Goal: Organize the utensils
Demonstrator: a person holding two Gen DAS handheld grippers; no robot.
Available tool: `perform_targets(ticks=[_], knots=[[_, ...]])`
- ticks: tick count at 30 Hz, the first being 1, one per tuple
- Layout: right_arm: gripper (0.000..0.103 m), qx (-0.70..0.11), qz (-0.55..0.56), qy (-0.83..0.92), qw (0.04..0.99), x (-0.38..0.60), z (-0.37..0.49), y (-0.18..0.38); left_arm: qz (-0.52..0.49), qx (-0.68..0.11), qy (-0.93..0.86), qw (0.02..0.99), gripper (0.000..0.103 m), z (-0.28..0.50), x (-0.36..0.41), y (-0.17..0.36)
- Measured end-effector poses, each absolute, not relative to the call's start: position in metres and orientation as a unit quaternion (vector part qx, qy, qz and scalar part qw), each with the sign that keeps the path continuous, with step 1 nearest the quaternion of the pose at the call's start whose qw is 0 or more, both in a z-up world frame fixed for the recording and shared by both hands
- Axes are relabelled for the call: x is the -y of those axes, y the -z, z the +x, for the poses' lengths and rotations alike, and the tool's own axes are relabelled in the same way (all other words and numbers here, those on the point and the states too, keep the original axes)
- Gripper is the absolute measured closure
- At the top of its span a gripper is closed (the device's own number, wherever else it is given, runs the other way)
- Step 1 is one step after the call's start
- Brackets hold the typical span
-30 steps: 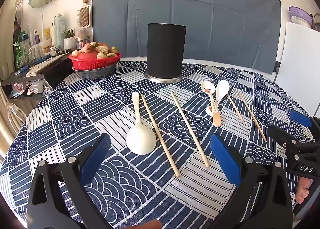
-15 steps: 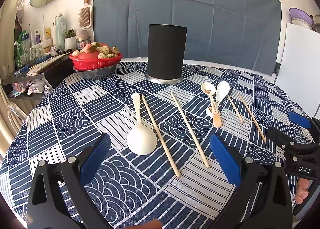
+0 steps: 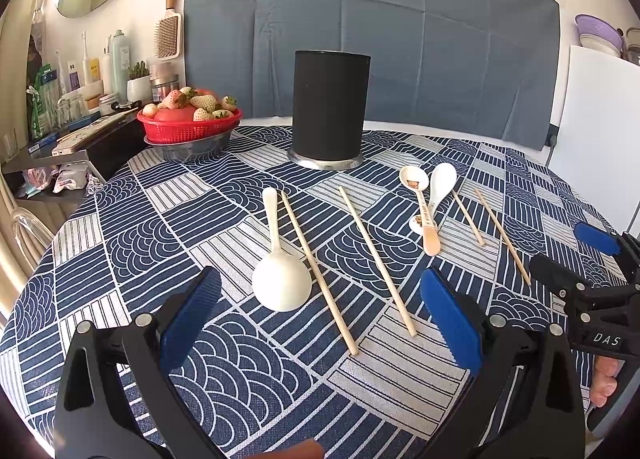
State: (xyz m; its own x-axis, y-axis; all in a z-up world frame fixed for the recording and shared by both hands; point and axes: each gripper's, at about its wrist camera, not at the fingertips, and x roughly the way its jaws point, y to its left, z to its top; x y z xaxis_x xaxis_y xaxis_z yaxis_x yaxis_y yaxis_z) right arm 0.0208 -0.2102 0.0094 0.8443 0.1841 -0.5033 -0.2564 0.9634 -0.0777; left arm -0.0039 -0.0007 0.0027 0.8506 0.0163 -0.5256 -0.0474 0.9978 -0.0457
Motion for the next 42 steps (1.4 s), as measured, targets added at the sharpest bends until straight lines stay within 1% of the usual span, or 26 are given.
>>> perform_targets(ticks=[42], knots=[[0.007, -0.255, -0.079, -0.109, 0.958, 0.2079, 0.0195, -0.0070, -0.030, -0.272, -0.009, 0.962, 0.005, -0.0048, 0.0007, -0.0015]])
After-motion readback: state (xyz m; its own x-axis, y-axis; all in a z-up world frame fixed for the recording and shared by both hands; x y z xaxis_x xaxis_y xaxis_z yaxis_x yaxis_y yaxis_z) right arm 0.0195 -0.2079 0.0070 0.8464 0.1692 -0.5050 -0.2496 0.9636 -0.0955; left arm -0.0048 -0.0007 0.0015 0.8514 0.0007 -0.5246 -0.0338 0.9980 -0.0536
